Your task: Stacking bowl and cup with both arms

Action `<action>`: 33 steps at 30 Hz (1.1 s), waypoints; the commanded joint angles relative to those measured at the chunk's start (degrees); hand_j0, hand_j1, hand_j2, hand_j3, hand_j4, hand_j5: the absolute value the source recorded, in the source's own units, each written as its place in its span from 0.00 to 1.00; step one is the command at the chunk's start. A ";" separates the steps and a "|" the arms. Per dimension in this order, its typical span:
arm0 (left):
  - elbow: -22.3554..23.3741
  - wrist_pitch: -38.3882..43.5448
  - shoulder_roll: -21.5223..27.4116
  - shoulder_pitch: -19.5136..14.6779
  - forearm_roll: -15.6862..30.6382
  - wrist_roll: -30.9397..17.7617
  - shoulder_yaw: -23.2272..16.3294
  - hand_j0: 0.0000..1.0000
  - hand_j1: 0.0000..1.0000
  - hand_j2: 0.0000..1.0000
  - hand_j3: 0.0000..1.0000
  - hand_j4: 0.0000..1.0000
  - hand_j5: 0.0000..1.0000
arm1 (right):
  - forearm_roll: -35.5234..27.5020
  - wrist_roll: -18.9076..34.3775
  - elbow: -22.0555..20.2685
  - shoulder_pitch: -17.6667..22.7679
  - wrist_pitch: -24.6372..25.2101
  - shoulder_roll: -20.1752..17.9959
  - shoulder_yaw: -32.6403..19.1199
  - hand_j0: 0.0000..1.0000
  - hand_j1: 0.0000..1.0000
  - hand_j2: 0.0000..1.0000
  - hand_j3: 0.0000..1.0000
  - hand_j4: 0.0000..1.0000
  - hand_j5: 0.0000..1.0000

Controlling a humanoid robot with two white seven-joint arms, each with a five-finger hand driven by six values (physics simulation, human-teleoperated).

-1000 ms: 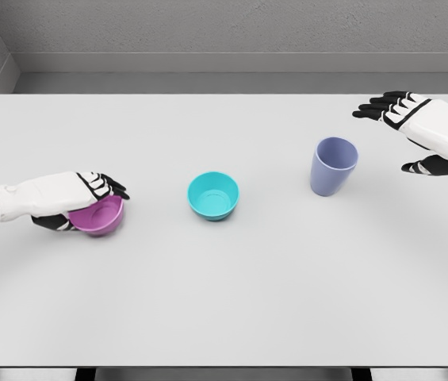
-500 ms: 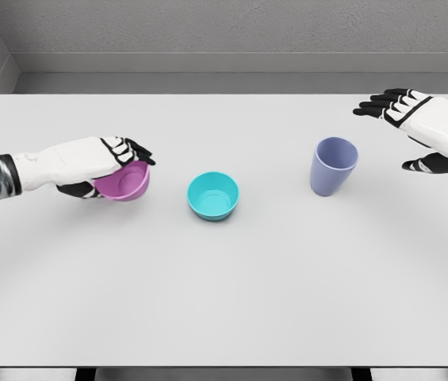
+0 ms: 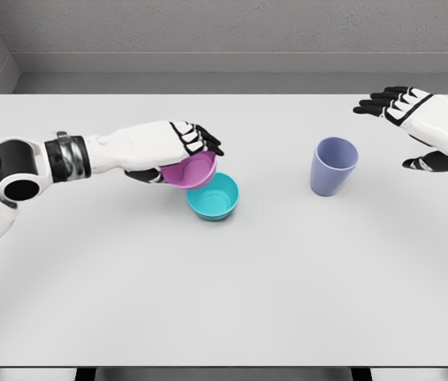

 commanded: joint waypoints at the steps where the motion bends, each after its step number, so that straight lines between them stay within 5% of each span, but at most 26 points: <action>1: 0.25 0.21 -1.93 0.00 -0.93 0.15 -1.15 0.52 0.52 0.52 0.52 0.52 0.52 | -0.26 -0.03 -0.01 0.00 -0.02 -0.11 -0.31 1.00 1.00 1.00 1.00 1.00 1.00; 23: 2.36 0.21 -2.99 -1.14 -3.40 0.15 -5.64 0.56 0.56 0.56 0.56 0.56 0.56 | -0.35 -0.03 -0.01 0.44 0.24 -0.02 -0.31 1.00 1.00 1.00 1.00 1.00 1.00; 27: 2.36 0.21 -2.99 -1.14 -3.22 0.15 -5.64 0.84 0.84 0.84 0.84 0.84 0.84 | -0.35 -0.03 -0.01 0.53 0.07 -0.02 -0.31 1.00 1.00 1.00 1.00 1.00 1.00; 33: 2.36 0.21 -2.81 -1.14 -3.13 0.15 -5.64 0.95 0.95 0.95 0.95 0.95 0.95 | -0.35 -0.03 -0.01 0.62 0.42 0.07 -0.23 1.00 1.00 1.00 1.00 1.00 1.00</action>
